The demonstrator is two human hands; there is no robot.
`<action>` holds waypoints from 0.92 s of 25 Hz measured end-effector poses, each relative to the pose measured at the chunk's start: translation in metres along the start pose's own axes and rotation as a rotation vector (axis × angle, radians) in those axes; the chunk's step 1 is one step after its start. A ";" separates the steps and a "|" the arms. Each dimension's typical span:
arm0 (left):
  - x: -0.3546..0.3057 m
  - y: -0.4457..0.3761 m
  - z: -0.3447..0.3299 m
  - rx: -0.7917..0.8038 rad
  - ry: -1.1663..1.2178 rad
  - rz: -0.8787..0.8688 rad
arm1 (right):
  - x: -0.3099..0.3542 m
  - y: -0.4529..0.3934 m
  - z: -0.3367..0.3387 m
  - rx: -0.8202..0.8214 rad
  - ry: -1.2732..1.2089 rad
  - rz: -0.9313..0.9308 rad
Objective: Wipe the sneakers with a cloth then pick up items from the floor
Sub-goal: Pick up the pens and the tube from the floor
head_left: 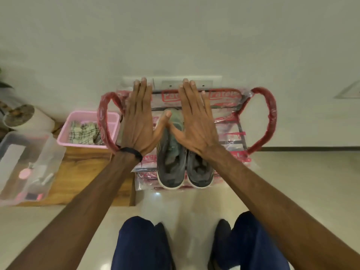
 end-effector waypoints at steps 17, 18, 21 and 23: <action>-0.217 -0.065 0.111 0.627 0.121 -0.429 | -0.068 0.087 0.274 0.054 0.115 -0.694; -0.232 -0.070 0.112 0.645 0.117 -0.477 | -0.074 0.105 0.286 0.049 0.134 -0.759; -0.284 -0.077 0.109 0.693 0.121 -0.611 | -0.094 0.163 0.321 0.038 0.193 -0.959; -0.316 -0.076 0.102 0.729 0.133 -0.664 | -0.102 0.194 0.333 0.031 0.198 -1.045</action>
Point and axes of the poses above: each hand's wrist, its own y-axis away from the middle knuckle, its own z-axis out of the back of the hand, x = y × z, the point moved 1 cm from there along -y, towards the middle knuckle, and after that the axes turned 4 degrees about -y, right-handed, at the moved point
